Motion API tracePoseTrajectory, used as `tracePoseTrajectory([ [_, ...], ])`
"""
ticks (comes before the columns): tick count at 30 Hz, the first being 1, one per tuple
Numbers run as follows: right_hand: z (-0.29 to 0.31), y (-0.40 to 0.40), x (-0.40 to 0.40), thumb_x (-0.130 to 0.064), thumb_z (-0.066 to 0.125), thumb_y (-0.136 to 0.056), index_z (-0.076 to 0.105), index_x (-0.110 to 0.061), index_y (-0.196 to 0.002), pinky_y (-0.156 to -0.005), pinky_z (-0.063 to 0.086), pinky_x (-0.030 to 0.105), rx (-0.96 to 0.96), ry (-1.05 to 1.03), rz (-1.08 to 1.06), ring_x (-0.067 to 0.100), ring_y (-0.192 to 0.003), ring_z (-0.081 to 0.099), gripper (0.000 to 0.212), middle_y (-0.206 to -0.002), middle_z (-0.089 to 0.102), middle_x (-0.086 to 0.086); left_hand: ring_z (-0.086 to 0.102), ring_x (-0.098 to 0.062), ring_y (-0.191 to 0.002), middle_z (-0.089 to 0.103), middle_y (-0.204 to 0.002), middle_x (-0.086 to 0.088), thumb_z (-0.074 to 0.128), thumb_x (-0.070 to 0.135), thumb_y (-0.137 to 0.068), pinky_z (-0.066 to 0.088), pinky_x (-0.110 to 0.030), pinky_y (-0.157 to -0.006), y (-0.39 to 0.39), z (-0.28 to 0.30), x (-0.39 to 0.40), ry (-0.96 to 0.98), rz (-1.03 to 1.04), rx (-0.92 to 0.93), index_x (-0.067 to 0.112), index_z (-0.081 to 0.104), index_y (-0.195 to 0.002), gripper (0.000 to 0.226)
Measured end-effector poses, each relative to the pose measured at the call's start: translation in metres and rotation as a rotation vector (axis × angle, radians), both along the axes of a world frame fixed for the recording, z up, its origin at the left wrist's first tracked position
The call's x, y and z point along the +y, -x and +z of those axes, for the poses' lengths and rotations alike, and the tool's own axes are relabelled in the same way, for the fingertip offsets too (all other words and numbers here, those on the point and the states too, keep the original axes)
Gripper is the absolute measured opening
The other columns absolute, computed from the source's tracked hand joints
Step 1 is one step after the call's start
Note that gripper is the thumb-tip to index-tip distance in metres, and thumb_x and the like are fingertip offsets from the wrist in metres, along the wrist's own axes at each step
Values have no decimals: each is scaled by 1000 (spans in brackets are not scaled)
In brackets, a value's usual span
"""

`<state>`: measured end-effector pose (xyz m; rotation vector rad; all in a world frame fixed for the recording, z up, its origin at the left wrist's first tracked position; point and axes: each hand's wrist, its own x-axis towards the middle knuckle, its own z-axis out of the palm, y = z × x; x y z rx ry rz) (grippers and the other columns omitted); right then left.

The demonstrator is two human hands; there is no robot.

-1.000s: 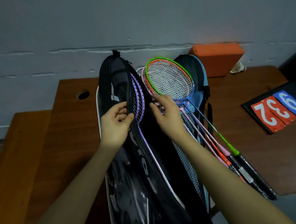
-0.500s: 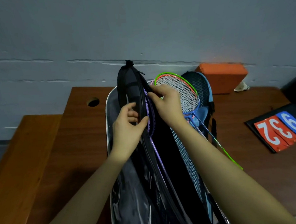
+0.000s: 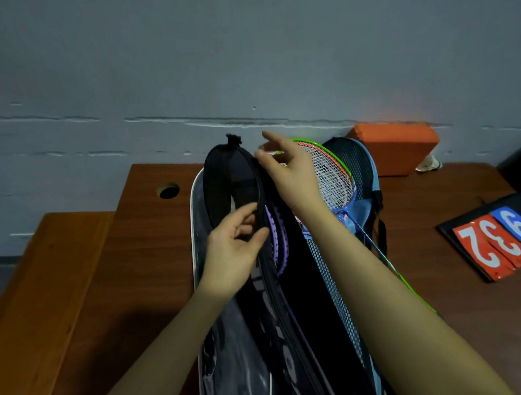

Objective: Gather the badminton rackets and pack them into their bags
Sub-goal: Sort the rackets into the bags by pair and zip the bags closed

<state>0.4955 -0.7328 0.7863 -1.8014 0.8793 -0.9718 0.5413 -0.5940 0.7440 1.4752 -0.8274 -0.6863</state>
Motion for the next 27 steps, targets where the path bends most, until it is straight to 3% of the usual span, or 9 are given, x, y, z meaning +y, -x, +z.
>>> tracePoseTrajectory([
  [2, 1, -3, -2, -10, 63, -85, 65, -5, -114, -76, 47, 21, 99, 17, 64, 3, -77, 57, 29, -97, 67, 4, 60, -14, -89, 64, -105, -5, 66, 0, -80, 52, -18, -79, 0, -7, 4, 9, -6, 51, 31, 56, -112, 45],
  [4, -4, -2, 0, -12, 63, -86, 66, -6, -112, -82, 49, 25, 186, 28, 113, 7, -82, 59, 27, -101, 68, 5, 60, -13, -90, 63, -103, 0, 66, 1, -81, 49, -15, -77, -4, -12, 5, 5, -10, 60, 33, 55, -113, 46],
  [9, -10, 0, 3, -4, 61, -86, 68, 0, -104, -88, 50, 30, 122, -89, 170, 14, -88, 62, 20, -93, 68, 5, 50, -6, -80, 53, -89, 7, 66, -1, -80, 41, -6, -69, -11, -16, 10, 6, -6, 40, 24, 49, -121, 50],
  [15, -9, -4, 3, -4, 66, -82, 68, -8, -90, -80, 52, 29, 161, -37, 187, 15, -81, 64, 10, -83, 68, 3, 53, -8, -86, 57, -96, 1, 66, -1, -79, 40, -5, -72, -13, -18, 14, 18, 3, 79, 20, 51, -121, 50],
  [19, -7, -5, 6, -6, 65, -82, 67, -11, -86, -71, 46, 18, 236, 131, 124, 5, -71, 58, 6, -75, 64, -7, 54, -9, -87, 58, -94, 4, 67, -2, -79, 41, -6, -74, -13, -18, 15, 21, -9, 78, 23, 51, -120, 51],
  [22, -10, -4, 7, -8, 64, -83, 71, -6, -95, -80, 50, 33, 308, 309, 82, 20, -84, 63, 14, -89, 69, 7, 52, -6, -82, 55, -92, 2, 67, -1, -79, 43, -7, -72, -14, -14, 14, 33, -56, 51, 22, 51, -121, 50],
  [25, -13, -1, 8, -8, 65, -81, 73, -7, -92, -76, 51, 40, 310, 385, 60, 25, -82, 62, 14, -88, 69, 9, 53, 2, -81, 56, -100, -3, 62, 4, -84, 43, -9, -73, -21, -5, 15, 47, -78, -47, 17, 55, -121, 40],
  [27, -15, 3, 10, -13, 65, -80, 74, -10, -89, -71, 51, 40, 284, 425, 69, 22, -76, 62, 13, -83, 68, 7, 50, 8, -94, 53, -112, -2, 56, 8, -90, 41, -7, -83, -36, 2, 12, 83, -9, -195, 18, 51, -126, 38],
])
